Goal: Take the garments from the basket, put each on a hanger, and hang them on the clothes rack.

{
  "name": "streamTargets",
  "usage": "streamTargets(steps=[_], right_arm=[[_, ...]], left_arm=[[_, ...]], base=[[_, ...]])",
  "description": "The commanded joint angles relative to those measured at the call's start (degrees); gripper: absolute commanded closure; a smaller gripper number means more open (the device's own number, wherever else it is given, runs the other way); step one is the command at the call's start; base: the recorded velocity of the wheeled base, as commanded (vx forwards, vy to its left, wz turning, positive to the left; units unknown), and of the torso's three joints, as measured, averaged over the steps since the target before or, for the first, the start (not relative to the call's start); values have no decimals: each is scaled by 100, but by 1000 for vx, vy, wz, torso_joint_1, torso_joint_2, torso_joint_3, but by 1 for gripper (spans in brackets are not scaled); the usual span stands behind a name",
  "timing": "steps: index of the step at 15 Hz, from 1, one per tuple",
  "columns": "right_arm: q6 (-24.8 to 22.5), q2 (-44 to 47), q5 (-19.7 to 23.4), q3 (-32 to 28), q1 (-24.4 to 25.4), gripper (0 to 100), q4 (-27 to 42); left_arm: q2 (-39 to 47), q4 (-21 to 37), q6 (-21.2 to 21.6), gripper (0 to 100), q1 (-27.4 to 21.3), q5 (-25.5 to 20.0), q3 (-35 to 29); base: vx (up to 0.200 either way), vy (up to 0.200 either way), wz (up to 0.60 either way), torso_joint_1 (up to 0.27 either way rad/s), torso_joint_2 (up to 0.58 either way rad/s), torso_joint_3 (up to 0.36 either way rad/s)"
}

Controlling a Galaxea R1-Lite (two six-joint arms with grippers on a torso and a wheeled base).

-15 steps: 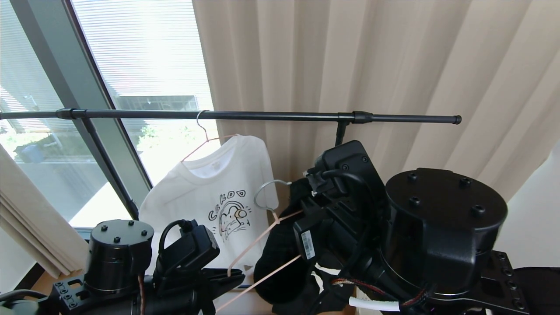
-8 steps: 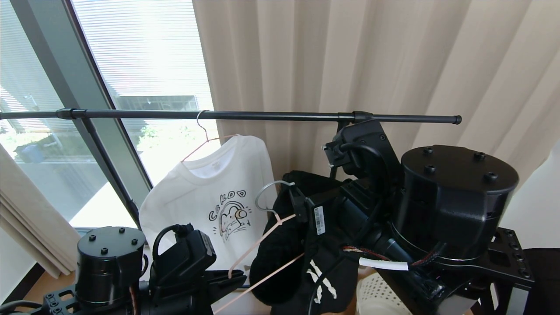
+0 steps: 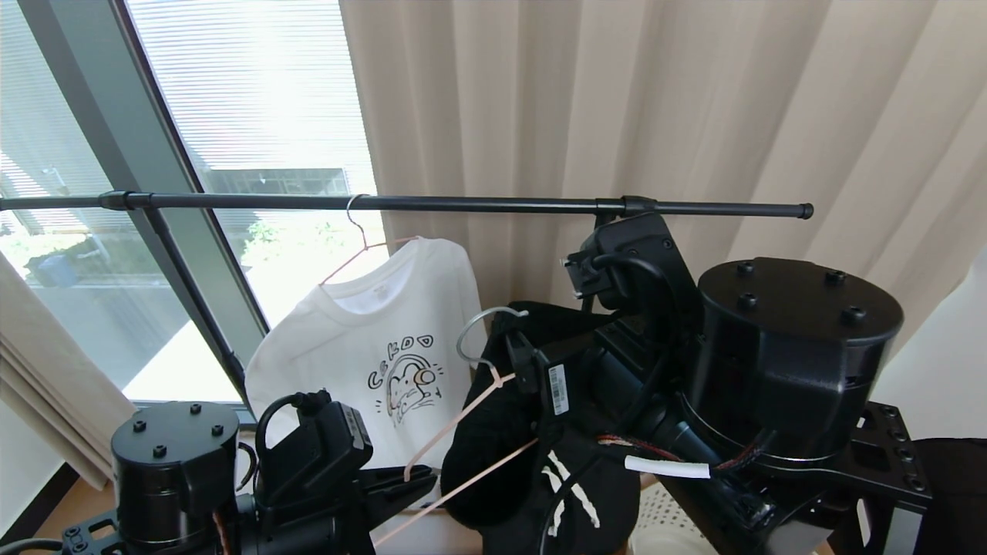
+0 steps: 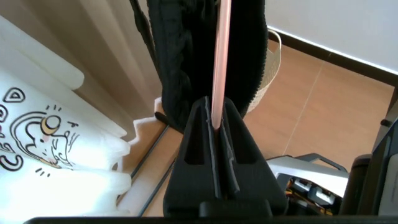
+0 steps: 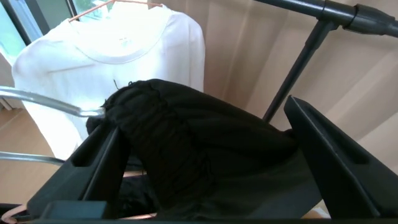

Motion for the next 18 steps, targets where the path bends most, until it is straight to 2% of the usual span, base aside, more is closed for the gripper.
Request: streamTargets(steps=[1, 8, 18], right_arm=[[2, 17, 0, 15, 33, 0, -1], [2, 8, 0, 50, 95, 0, 25], [2, 8, 0, 76, 139, 0, 17]], left_arm=[[6, -31, -3, 100, 11, 1, 12], [58, -57, -240, 100, 108, 9, -93], [182, -233, -258, 100, 319, 45, -146]], base=[[0, 0, 0, 0, 0, 0], [0, 0, 0, 0, 0, 0], [0, 0, 0, 0, 0, 0]])
